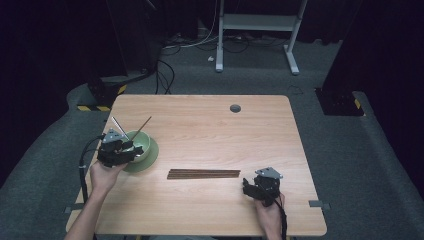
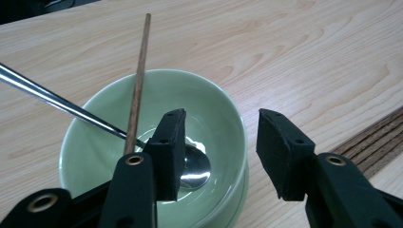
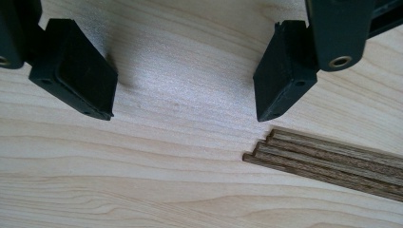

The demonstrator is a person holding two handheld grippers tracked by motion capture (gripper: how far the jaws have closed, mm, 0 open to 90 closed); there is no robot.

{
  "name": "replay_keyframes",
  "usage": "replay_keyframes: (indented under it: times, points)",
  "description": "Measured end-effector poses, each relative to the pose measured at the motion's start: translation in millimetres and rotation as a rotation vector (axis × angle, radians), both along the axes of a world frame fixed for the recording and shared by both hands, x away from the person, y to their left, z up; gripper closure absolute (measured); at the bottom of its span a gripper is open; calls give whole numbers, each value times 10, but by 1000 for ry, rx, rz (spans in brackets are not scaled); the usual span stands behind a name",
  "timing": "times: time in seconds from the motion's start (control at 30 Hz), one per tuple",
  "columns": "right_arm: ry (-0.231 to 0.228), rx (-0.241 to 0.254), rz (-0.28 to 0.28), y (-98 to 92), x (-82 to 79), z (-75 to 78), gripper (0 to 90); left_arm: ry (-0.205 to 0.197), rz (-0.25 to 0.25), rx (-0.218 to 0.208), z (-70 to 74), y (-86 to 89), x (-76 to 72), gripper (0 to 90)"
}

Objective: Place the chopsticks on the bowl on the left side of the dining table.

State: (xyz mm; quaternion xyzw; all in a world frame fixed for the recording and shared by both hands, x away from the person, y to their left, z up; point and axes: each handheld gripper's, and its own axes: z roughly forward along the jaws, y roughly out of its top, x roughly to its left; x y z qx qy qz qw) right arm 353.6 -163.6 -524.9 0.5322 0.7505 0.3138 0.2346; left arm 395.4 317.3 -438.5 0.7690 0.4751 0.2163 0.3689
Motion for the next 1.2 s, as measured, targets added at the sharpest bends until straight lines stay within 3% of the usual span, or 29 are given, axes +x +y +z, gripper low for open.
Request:
replay_keyframes:
  times: [0.43,1.2]
  points:
    - [0,0,0,0,0,0,218,6,-52,-28,-26,-187,-28,493]
    - [0,0,0,0,0,0,218,26,-96,-18,-102,-436,-37,460]
